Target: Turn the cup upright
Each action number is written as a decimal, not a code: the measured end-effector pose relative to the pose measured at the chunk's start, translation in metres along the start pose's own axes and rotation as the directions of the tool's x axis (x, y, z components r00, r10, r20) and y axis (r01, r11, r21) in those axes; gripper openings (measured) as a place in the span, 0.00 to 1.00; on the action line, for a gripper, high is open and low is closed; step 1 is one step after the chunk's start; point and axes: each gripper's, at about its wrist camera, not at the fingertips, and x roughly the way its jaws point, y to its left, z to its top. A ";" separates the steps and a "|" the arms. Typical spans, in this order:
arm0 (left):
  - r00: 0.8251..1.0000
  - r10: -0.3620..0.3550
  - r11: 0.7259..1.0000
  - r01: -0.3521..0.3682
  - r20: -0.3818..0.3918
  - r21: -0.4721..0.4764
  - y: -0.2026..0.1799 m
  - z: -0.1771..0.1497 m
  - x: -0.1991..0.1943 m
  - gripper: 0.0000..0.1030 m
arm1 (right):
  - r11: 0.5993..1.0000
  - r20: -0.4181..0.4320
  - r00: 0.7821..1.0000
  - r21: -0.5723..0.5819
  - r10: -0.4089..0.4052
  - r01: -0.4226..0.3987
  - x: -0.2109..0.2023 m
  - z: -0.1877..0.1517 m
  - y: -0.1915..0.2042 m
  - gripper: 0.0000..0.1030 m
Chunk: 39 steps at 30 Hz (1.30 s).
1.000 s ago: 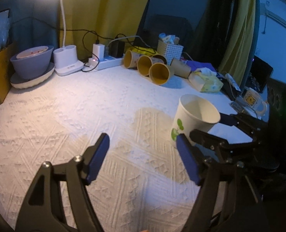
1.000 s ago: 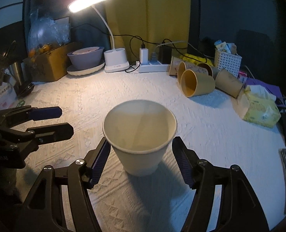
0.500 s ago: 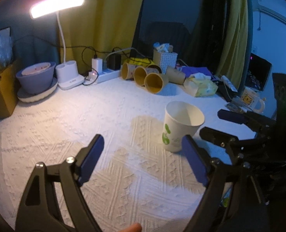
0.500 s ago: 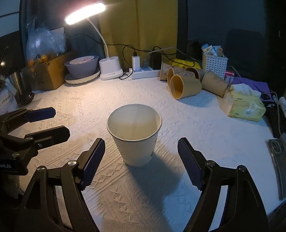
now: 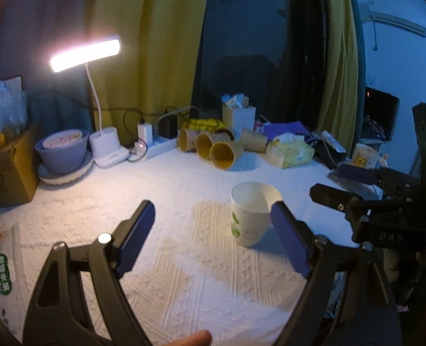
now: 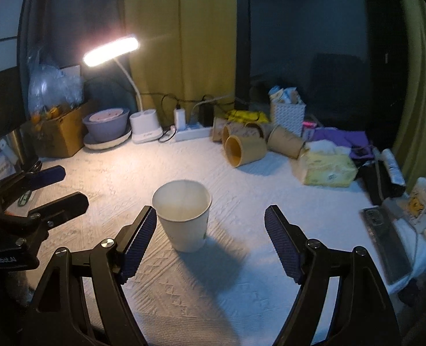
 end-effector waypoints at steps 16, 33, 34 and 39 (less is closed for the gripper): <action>0.991 -0.018 0.999 0.013 0.135 0.032 -0.014 0.025 -0.039 0.81 | 0.999 0.114 0.993 -0.011 -0.030 0.031 -0.045 0.020 0.009 0.78; 0.980 -0.021 0.999 0.013 0.196 0.040 -0.014 0.028 -0.067 0.82 | 0.998 0.186 0.981 -0.023 -0.046 0.052 -0.073 0.028 0.019 0.78; 0.980 -0.020 0.999 0.013 0.199 0.037 -0.013 0.028 -0.068 0.82 | 0.998 0.188 0.981 -0.026 -0.046 0.052 -0.074 0.029 0.020 0.78; 0.976 -0.014 1.000 0.010 0.215 0.020 -0.006 0.027 -0.074 0.81 | 0.998 0.190 0.981 -0.028 -0.045 0.052 -0.074 0.029 0.023 0.78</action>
